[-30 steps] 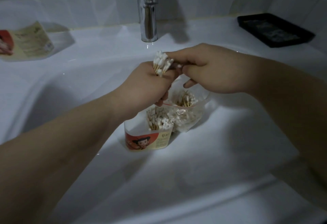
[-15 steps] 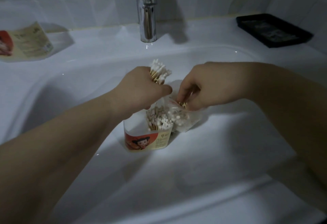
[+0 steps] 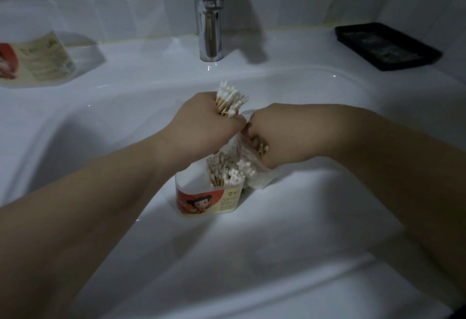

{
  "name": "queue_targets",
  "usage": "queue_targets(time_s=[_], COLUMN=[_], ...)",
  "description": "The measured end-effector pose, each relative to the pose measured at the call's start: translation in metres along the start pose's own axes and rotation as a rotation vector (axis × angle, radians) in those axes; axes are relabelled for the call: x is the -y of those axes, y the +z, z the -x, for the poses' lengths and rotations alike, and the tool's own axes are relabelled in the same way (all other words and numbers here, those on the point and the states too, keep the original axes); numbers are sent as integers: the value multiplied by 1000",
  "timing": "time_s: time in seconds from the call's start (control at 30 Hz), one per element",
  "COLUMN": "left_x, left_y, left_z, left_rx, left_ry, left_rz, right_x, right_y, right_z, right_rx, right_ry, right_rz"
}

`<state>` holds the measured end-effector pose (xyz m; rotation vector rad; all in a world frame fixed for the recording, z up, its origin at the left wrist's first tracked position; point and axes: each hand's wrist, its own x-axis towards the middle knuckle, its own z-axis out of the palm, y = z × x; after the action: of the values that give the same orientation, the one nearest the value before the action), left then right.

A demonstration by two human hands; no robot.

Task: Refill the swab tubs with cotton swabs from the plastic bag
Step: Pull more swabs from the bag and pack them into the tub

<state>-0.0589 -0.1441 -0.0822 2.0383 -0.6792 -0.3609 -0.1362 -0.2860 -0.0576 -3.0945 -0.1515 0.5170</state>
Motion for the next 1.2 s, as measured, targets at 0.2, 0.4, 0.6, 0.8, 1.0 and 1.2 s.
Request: queue_targets(time_s=[0.2, 0.4, 0.6, 0.8, 1.0, 1.2], left_x=[0, 1, 0, -6, -11, -6], left_y=[-1, -2, -3, -4, -4, -1], left_z=[-1, -2, -1, 3, 5, 7], left_rx=[-23, -46, -63, -334, -307, -116], left_ry=[-9, -3, -16, 281, 419, 274], left_rz=[9, -19, -51, 4, 49, -214], right_x=[-3, -5, -18, -21, -19, -25], right_y=[-4, -12, -25, -27, -23, -24], right_z=[2, 8, 21, 22, 17, 17], right_rx=[-41, -138, -278, -362, -349, -428], right_ry=[-11, 20, 81, 105, 121, 142], right_rz=[16, -79, -282, -357, -453, -678])
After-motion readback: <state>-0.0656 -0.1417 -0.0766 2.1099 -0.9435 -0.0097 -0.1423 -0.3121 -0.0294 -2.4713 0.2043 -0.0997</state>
